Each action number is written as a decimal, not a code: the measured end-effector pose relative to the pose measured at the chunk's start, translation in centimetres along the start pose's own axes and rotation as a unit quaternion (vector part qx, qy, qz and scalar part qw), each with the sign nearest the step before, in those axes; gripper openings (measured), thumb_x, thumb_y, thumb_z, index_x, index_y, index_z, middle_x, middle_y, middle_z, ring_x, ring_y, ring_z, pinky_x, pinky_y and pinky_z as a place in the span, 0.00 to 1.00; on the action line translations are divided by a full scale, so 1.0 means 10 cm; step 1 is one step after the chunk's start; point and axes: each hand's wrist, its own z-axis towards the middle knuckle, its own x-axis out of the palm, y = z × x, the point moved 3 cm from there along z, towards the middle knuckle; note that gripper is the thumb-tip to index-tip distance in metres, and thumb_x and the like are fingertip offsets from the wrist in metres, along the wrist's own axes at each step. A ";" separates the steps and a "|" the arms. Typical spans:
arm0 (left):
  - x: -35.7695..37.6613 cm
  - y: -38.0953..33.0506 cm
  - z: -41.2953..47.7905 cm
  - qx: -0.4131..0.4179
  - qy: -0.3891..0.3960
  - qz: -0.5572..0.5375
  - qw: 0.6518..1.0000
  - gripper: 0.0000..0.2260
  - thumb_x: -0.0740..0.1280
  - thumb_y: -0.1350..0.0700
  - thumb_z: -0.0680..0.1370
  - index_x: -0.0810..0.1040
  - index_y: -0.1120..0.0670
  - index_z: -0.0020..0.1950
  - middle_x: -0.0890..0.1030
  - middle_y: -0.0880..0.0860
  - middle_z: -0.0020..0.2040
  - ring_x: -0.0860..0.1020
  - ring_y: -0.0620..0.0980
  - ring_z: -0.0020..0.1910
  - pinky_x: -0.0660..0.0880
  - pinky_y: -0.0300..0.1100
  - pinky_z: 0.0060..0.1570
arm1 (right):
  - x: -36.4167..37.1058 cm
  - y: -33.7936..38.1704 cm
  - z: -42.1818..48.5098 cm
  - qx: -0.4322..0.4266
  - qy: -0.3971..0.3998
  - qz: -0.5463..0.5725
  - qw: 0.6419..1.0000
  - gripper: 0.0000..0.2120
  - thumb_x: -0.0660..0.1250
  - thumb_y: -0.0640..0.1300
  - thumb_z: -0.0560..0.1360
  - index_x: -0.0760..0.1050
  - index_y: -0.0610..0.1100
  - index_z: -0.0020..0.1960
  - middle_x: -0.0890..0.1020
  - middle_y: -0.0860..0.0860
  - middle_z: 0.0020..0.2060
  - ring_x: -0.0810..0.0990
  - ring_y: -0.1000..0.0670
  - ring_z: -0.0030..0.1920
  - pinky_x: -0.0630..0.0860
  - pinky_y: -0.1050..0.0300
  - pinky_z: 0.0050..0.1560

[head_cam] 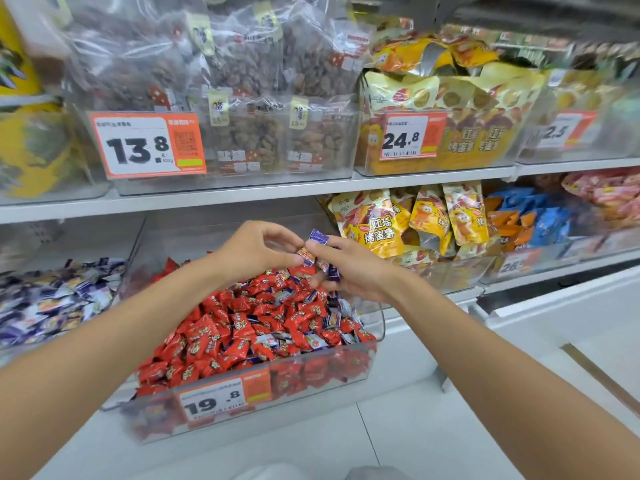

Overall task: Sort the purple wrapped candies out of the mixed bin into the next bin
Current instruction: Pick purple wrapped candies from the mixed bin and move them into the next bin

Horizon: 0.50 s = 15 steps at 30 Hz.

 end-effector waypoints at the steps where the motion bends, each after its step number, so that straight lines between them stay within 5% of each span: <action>1: 0.01 0.01 0.00 -0.006 0.007 -0.005 1.000 0.14 0.78 0.56 0.68 0.82 0.50 0.52 0.84 0.50 0.50 0.83 0.45 0.44 0.79 0.37 0.49 | 0.00 -0.01 -0.01 -0.001 -0.003 -0.003 1.000 0.10 0.61 0.48 0.82 0.76 0.43 0.57 0.80 0.47 0.45 0.81 0.51 0.35 0.71 0.65 0.30; 5: 0.03 0.09 -0.04 -0.059 0.031 -0.093 0.993 0.18 0.76 0.63 0.69 0.81 0.51 0.56 0.85 0.53 0.47 0.85 0.53 0.44 0.81 0.45 0.48 | 0.04 0.02 -0.07 0.011 0.016 0.011 1.000 0.16 0.61 0.47 0.82 0.72 0.41 0.66 0.82 0.45 0.50 0.85 0.49 0.39 0.73 0.65 0.30; 10: -0.10 0.13 -0.08 -0.070 -0.026 -0.111 0.991 0.13 0.74 0.65 0.71 0.80 0.59 0.54 0.85 0.56 0.39 0.84 0.51 0.39 0.79 0.35 0.38 | 0.04 0.10 -0.10 0.016 -0.004 -0.056 0.998 0.17 0.61 0.51 0.82 0.70 0.42 0.65 0.81 0.47 0.49 0.85 0.45 0.40 0.72 0.64 0.30; 15: -0.19 0.17 -0.09 -0.103 0.038 -0.125 0.986 0.24 0.75 0.59 0.72 0.75 0.48 0.66 0.82 0.51 0.53 0.84 0.49 0.48 0.81 0.41 0.44 | 0.06 0.11 -0.08 0.029 0.014 -0.043 0.999 0.19 0.59 0.52 0.82 0.68 0.48 0.70 0.82 0.51 0.53 0.86 0.49 0.41 0.75 0.64 0.34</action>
